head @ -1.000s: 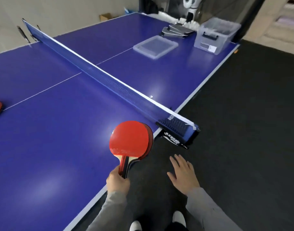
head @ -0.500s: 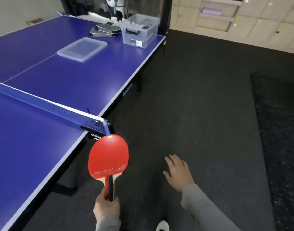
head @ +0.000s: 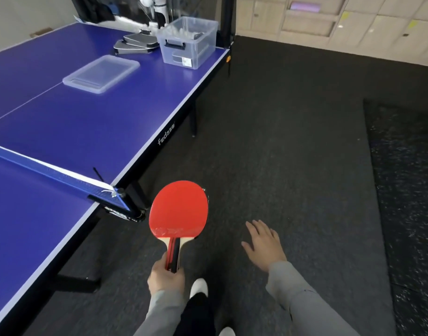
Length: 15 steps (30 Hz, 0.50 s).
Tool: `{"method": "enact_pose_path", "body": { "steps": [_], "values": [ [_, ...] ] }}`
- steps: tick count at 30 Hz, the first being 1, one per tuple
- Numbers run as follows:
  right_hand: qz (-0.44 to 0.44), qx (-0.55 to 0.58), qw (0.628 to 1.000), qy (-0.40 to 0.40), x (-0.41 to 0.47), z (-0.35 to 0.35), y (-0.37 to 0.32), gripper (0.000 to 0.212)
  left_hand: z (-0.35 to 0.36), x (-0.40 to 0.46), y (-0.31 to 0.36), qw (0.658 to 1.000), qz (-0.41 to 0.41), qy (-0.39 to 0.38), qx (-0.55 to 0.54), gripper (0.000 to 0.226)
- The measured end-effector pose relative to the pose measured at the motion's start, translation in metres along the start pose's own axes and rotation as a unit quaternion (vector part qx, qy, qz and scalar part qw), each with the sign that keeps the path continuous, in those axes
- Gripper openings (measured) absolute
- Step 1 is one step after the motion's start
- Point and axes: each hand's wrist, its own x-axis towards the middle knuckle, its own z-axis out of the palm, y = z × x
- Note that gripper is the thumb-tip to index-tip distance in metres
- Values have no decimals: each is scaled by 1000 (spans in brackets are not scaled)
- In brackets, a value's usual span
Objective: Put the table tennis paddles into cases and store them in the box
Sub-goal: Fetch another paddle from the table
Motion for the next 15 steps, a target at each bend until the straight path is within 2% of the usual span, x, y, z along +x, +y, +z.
{"method": "enact_pose_path", "body": {
  "steps": [6, 15],
  "values": [
    [18, 3, 1000, 11, 52, -23, 14, 62, 34, 49, 58, 999, 17, -15, -22, 50],
    [16, -12, 1000, -10, 160, -67, 14, 63, 52, 139, 137, 999, -4, -18, -36, 40]
  ]
}}
